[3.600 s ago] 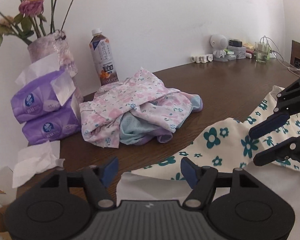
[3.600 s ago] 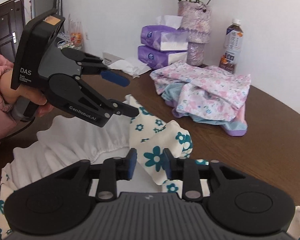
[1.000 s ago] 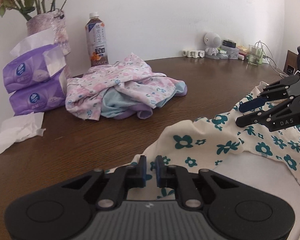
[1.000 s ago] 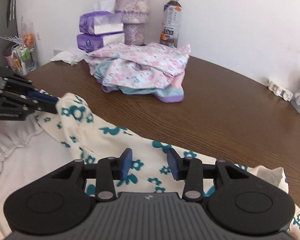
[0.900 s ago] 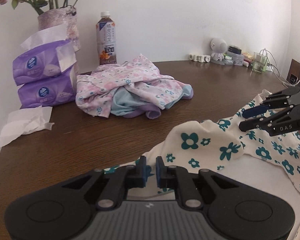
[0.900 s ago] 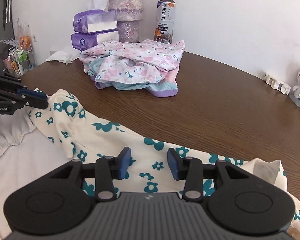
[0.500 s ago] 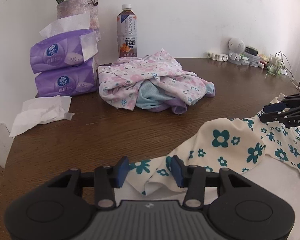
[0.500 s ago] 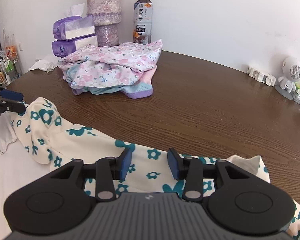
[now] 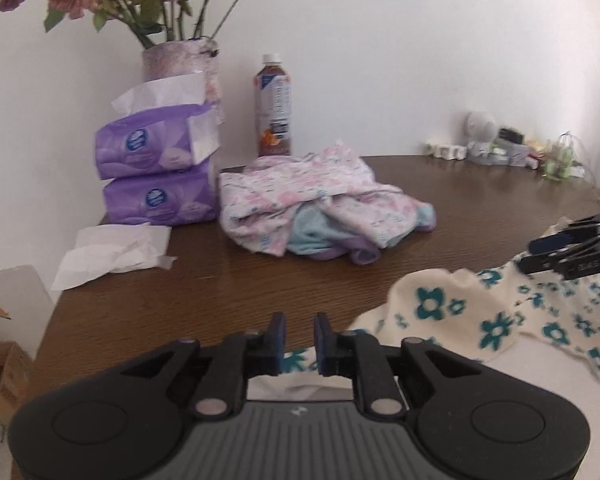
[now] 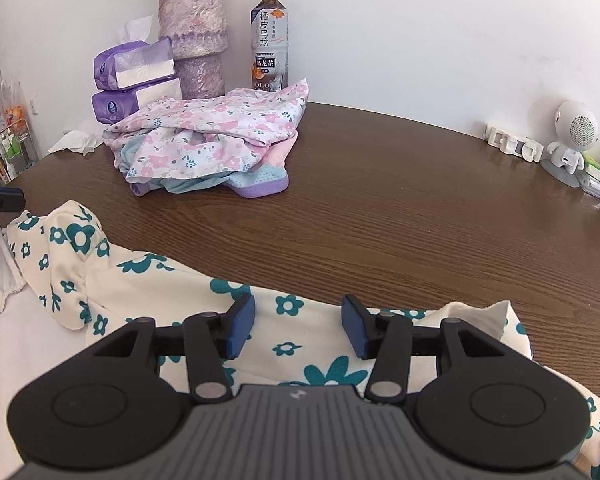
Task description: Fold clothes
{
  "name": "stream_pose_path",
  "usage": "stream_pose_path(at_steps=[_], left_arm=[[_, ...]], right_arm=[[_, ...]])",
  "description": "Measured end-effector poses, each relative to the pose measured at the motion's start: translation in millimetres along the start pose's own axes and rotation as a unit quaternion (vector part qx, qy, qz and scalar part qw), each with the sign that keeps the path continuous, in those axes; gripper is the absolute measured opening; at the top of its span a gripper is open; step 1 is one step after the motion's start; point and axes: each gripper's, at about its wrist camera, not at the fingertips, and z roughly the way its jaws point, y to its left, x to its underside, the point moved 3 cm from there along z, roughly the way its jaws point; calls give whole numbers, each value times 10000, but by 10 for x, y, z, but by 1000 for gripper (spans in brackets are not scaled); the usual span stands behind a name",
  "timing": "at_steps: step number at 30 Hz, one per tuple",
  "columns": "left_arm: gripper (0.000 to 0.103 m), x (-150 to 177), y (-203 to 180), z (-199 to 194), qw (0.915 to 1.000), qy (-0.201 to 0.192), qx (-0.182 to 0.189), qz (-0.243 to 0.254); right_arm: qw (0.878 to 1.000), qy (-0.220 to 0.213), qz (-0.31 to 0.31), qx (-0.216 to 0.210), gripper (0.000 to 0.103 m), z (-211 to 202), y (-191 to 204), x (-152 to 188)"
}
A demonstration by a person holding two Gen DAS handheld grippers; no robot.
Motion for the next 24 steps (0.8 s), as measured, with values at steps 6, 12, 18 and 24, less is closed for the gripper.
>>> stream_pose_path(at_steps=[6,12,18,24], left_arm=[[16,148,-174,207,9989,408,6,239],[26,142,-181,-84,9994,252,-229,93],[50,356,-508,-683,9982,201,525,199],[52,778,-740,-1260,9965,409,712,-178]], right_arm=[[10000,9,-31,5,50,-1,0,0],[10000,84,39,-38,51,-66,-30,-32],[9986,-393,-163,-308,61,-775,26,3],[9995,-157,-283,-49,62,-1247,-79,514]])
